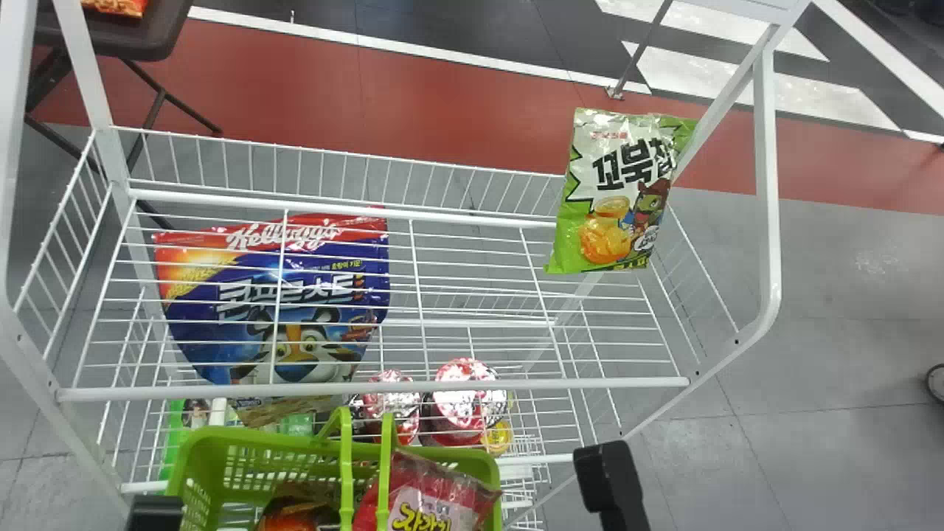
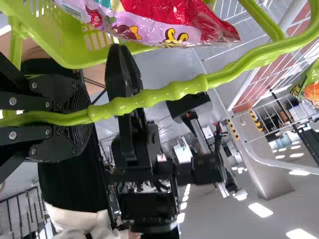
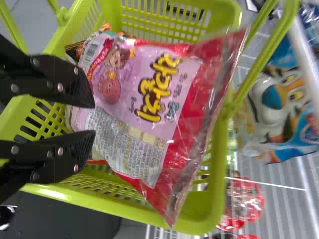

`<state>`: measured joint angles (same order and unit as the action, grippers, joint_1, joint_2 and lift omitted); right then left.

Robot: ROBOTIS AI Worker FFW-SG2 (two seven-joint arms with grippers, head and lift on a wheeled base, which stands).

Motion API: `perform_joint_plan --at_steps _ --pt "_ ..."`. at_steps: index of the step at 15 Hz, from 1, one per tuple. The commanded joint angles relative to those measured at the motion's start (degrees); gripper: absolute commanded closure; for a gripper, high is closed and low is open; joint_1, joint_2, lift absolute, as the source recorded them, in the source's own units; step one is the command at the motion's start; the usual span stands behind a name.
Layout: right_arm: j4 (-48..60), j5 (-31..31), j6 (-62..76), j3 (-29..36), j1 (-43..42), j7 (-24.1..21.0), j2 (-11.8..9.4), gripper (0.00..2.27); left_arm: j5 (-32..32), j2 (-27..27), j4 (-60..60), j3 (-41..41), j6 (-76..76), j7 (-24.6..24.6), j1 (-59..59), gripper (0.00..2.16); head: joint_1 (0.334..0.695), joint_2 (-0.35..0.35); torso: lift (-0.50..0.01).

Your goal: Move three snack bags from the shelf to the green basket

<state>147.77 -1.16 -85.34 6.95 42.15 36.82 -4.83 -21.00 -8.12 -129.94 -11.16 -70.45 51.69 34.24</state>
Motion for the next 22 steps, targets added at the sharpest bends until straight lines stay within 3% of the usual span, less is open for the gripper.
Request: perform_joint_plan --at_steps 1,3,5,7,9,11,15,19,22 --pt "3.76 -0.6 0.13 0.69 1.1 0.0 0.0 0.05 0.0 0.04 -0.14 0.0 0.0 -0.01 -0.05 1.95 0.695 -0.35 -0.048" --pt "4.9 -0.77 7.86 1.4 2.85 -0.53 0.7 0.05 0.0 0.04 -0.4 0.09 0.0 -0.18 0.12 1.96 0.695 -0.35 -0.048" --pt "4.2 -1.21 34.93 1.49 7.95 -6.77 1.05 0.06 0.0 -0.14 -0.4 0.17 0.0 -0.36 0.04 1.96 0.695 -0.35 -0.048" --pt "-0.64 -8.33 57.78 3.42 9.53 -7.29 1.67 0.07 0.0 -0.32 -0.31 0.09 -0.18 -0.36 0.04 1.95 0.695 -0.35 -0.048" --pt "-5.56 -11.58 77.64 3.51 11.12 -8.88 2.55 0.07 0.0 -0.32 -0.22 0.09 -0.18 -0.45 -0.14 1.96 0.695 -0.35 -0.048" --pt "-9.69 -13.25 88.54 2.63 12.35 -11.6 3.25 0.07 0.09 -0.49 -0.05 0.0 -0.35 -0.54 -0.32 1.95 0.695 -0.35 -0.048" --pt "-14.79 -12.73 93.64 -1.5 14.89 -17.49 3.78 0.07 -0.7 -1.63 1.01 -0.09 -0.53 -1.15 -1.63 1.96 0.695 -0.35 -0.048" --pt "-13.73 -2.27 93.82 -11.87 15.77 -26.98 1.76 0.06 -2.46 -3.48 0.74 1.49 -0.35 -0.18 -0.49 1.96 0.695 -0.35 -0.048" --pt "-12.86 3.71 90.13 -18.11 14.81 -30.67 0.88 0.06 -5.27 -4.8 -0.58 6.94 0.53 2.98 2.41 1.96 0.695 -0.35 -0.048"
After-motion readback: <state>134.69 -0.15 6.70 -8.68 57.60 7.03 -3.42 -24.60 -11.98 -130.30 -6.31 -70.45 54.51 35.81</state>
